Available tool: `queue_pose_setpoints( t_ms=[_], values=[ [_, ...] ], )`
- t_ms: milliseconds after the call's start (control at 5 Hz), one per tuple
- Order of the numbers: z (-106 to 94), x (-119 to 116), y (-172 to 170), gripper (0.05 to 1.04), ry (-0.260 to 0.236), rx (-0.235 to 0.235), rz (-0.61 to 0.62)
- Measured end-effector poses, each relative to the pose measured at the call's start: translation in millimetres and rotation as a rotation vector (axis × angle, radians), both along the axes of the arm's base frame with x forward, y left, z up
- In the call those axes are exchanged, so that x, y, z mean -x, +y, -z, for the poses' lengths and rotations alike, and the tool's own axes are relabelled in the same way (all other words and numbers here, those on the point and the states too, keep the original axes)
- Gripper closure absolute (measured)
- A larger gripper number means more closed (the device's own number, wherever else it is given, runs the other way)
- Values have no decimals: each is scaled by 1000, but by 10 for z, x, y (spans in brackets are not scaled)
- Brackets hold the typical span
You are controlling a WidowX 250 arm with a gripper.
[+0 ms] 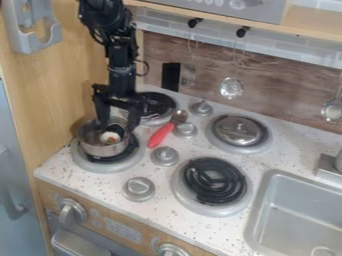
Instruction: Took the thing of the pan and put it on the lower right burner
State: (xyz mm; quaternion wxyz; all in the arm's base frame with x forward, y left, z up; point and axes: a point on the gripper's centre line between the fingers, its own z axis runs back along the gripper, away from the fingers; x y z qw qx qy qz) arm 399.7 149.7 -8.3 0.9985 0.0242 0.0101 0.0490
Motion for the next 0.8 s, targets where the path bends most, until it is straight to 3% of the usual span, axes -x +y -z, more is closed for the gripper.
queue_pose_setpoints(
  t_ms=[600,800],
  values=[
    [275,18,235,85,72,-37,-22],
    [351,80,200,144,89,-28,-11]
  ],
)
